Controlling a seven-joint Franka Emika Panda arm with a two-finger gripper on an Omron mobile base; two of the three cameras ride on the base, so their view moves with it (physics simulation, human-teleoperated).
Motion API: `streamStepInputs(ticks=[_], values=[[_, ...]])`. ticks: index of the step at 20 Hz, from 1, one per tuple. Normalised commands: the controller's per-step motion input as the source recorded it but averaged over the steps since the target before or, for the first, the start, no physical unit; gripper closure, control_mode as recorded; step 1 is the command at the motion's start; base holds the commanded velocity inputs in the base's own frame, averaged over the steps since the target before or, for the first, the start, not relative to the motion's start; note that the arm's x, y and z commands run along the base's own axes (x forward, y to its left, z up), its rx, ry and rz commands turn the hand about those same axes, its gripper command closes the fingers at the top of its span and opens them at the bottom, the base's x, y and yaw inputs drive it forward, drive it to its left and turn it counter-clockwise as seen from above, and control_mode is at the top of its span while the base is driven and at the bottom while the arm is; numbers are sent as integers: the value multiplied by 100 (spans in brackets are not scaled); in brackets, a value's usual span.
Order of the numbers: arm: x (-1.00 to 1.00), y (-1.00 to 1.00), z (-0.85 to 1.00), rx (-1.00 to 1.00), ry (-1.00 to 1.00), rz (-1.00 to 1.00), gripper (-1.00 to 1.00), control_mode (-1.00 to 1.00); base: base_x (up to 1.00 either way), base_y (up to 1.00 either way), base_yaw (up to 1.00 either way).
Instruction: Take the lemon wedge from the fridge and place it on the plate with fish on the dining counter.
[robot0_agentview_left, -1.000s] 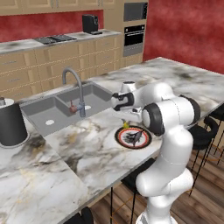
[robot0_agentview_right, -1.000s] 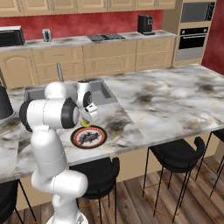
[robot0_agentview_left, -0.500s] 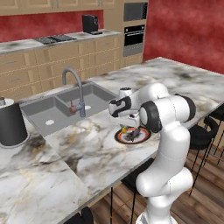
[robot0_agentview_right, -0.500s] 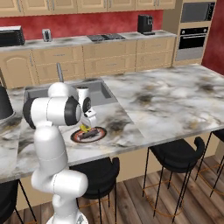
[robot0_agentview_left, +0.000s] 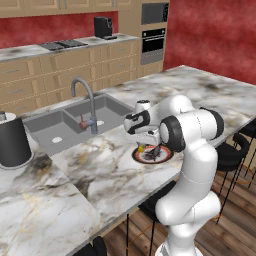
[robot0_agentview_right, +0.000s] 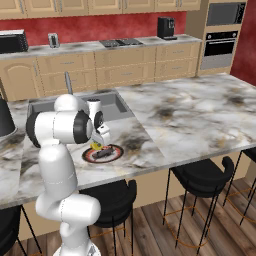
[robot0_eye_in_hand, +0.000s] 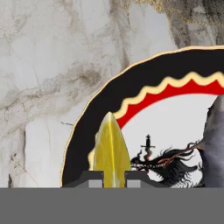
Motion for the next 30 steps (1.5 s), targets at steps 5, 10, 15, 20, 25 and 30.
streamStepInputs(ticks=[5, 10, 15, 20, 25, 30], values=[[-47, -1, 0, 0, -8, 0, 100, -100, 0, 0, 0], [-5, -6, 1, 0, -2, 1, 100, -100, 0, 0, 0], [-10, -9, 7, 0, -6, 0, 100, -100, 0, 0, 0], [0, 0, 0, 0, 0, 0, -100, -100, 0, 0, 0], [2, 5, 47, 1, -1, -2, -100, -100, 0, 0, 0], [-81, 42, 100, 0, -3, 0, -100, -100, 0, 0, 0]])
